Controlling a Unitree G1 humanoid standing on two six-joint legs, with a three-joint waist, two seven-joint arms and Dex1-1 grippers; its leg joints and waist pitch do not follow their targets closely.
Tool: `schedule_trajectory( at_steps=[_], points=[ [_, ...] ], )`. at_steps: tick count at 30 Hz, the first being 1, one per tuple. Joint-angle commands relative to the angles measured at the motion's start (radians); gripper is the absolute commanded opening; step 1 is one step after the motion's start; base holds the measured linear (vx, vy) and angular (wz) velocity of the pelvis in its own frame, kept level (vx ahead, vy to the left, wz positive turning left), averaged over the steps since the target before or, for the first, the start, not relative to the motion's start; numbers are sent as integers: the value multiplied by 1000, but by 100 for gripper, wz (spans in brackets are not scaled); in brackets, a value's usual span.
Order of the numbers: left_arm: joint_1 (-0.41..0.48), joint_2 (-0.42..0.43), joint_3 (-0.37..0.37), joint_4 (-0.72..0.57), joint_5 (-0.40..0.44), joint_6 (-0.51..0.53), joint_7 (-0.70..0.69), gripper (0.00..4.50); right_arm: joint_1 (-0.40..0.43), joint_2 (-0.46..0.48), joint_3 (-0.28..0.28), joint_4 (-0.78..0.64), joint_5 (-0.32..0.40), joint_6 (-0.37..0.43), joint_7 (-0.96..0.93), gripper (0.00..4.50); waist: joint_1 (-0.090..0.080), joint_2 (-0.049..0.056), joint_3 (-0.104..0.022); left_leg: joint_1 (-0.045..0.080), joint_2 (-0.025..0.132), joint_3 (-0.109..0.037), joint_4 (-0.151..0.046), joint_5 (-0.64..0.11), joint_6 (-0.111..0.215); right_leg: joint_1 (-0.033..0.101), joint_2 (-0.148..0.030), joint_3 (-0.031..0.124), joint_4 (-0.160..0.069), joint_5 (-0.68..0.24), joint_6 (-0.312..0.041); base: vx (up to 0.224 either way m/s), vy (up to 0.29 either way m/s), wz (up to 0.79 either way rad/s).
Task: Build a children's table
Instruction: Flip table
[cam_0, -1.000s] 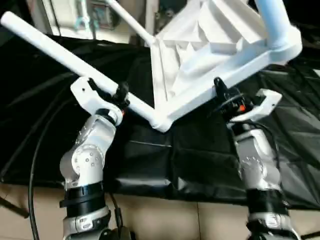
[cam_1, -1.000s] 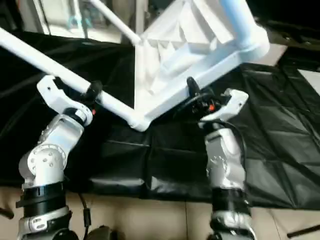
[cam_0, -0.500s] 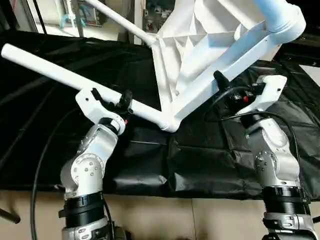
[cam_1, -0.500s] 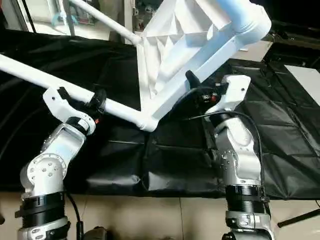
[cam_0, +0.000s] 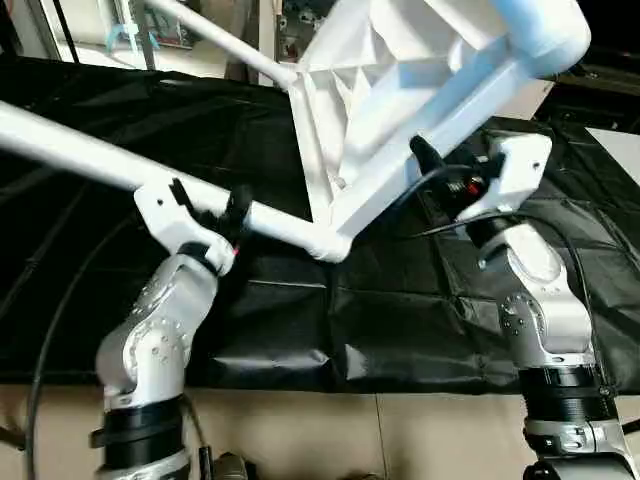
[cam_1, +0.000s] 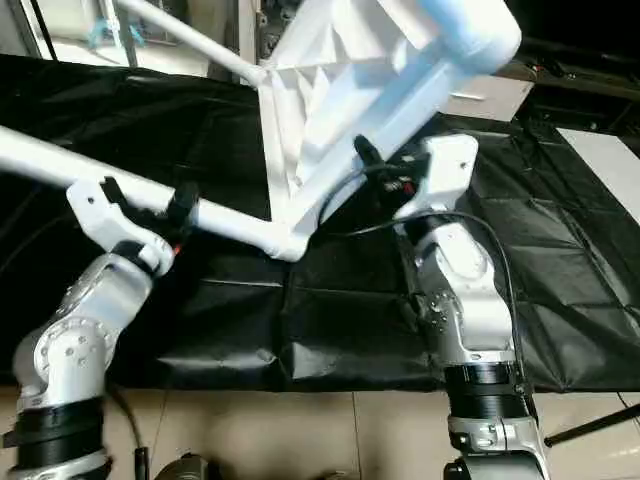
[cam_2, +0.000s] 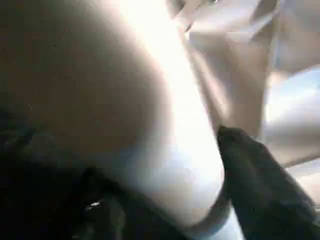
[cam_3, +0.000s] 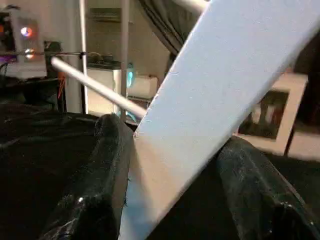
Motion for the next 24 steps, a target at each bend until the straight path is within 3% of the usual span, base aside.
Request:
schedule_trajectory(
  at_steps=[1,5,10,14,16,18,21,24],
  points=[
    [33,47,-15,6,144,42,68,302,-84,-83,-47,-120,-144,-81,-41,224,3,3,-86,52,75,-33,-68,-13,-12,40,-66,41,-48,52,-141,0,0,0],
    [43,11,120,40,66,-24,130,331,-96,-97,-55,-100,-173,-72,-95,224,0,-8,-84,52,73,-35,-71,-39,-44,42,-62,40,-49,53,-132,0,0,0],
    [37,33,173,61,29,-48,123,386,-98,-115,-61,-91,-186,-59,-120,224,5,-7,-83,59,72,-33,-72,-64,-71,37,-60,40,-51,47,-115,0,0,0],
    [31,13,187,70,5,-80,111,430,-94,-122,-63,-96,-203,-47,-139,224,6,-9,-84,57,72,-36,-73,-76,-92,41,-58,40,-50,69,-103,0,0,0],
    [-1,-9,247,42,-112,-69,104,447,-96,-124,-68,-84,-208,-51,-147,224,8,-4,-83,62,70,-33,-74,-95,-109,37,-57,39,-52,55,-101,0,0,0],
    [-17,-14,268,51,-145,-76,108,450,-96,-123,-67,-88,-213,-47,-153,219,10,-7,-82,61,69,-32,-76,-117,-121,38,-58,39,-53,33,-96,0,0,0],
    [-45,-40,322,79,-203,-126,150,450,-96,-122,-68,-96,-218,-42,-166,181,6,-3,-77,60,70,-38,-83,-202,-133,34,-61,39,-62,-66,-74,0,0,0],
    [-66,-53,376,106,-236,-162,184,450,-96,-130,-71,-99,-218,-41,-178,161,-6,-8,-69,66,72,-46,-91,-347,-161,27,-64,38,-81,-235,-52,0,0,0]
  ],
)
